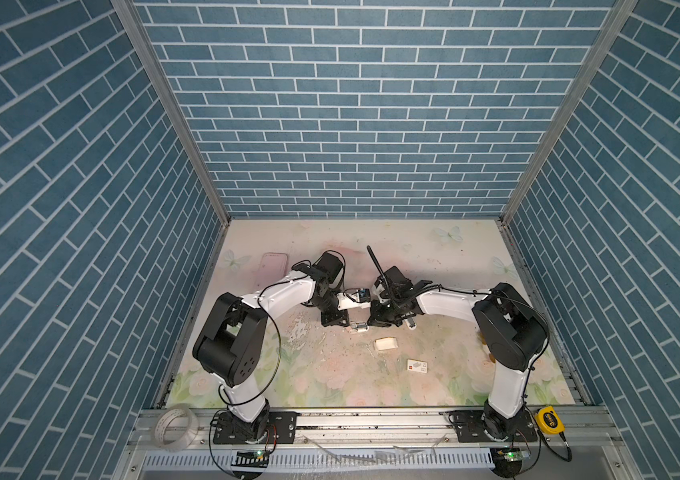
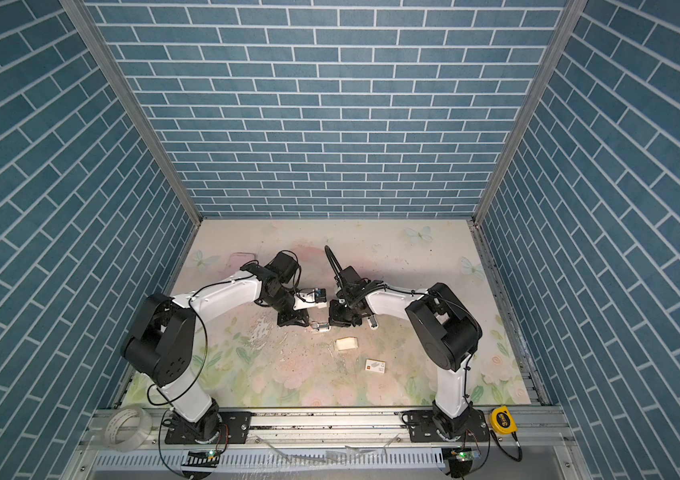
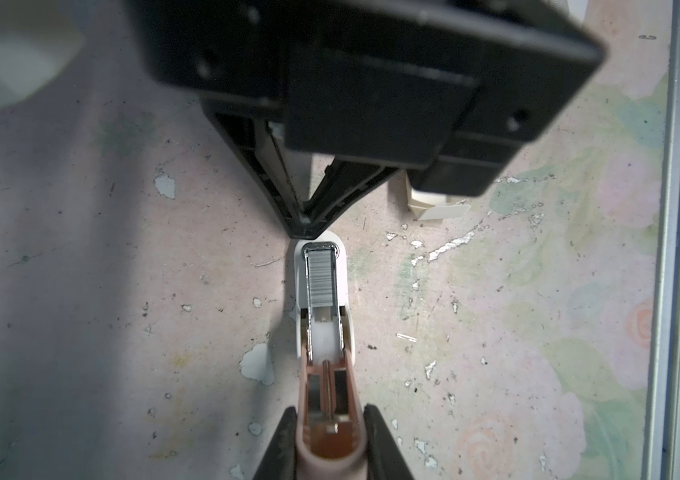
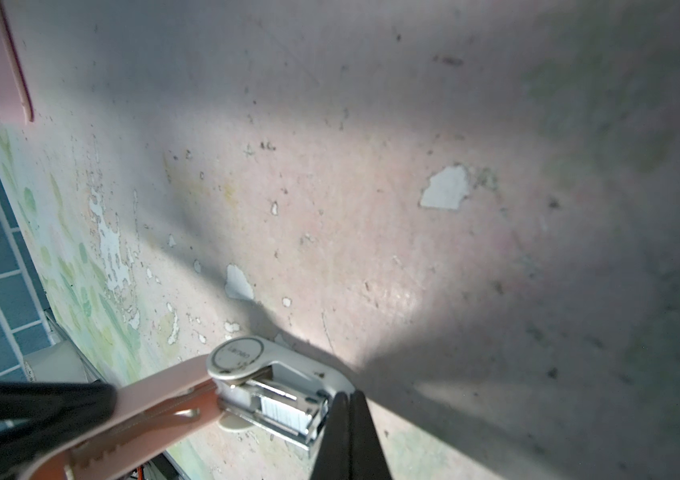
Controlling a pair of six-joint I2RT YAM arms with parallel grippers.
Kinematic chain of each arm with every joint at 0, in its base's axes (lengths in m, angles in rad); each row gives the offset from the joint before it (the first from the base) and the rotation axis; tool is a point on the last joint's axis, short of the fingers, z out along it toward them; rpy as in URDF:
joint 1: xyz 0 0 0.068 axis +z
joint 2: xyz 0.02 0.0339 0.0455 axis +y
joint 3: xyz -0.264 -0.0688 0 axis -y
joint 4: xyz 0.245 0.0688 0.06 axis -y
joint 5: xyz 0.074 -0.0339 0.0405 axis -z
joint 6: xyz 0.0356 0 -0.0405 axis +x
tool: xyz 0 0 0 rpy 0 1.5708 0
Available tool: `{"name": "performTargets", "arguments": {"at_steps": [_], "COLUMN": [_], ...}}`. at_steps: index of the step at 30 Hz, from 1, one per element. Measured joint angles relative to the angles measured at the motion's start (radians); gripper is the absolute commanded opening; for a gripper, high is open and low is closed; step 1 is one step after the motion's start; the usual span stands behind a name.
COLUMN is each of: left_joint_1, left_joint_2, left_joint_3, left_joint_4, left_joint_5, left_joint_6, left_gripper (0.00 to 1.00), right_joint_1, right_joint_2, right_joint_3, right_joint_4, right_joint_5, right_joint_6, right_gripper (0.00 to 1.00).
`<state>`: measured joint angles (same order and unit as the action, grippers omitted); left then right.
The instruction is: Load the staples into the stapler
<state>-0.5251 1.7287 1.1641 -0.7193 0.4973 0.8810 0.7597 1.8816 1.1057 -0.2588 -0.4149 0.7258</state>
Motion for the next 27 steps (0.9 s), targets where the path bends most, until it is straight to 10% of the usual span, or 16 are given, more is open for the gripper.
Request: {"name": "performTargets", "arguments": {"at_steps": [27], "left_joint_1": [-0.088], "left_joint_2": [0.080], "left_joint_3": [0.071], "left_joint_4": [0.016], "left_joint_5": [-0.039], "left_joint_6": [-0.034], "left_gripper": [0.08], "right_joint_1": [-0.007], "right_joint_2": [-0.002], "right_joint_3": [-0.035], "right_joint_4": [0.057], "right_joint_5": [0.010], "right_joint_6": [0.003], "right_gripper": [0.04]}}
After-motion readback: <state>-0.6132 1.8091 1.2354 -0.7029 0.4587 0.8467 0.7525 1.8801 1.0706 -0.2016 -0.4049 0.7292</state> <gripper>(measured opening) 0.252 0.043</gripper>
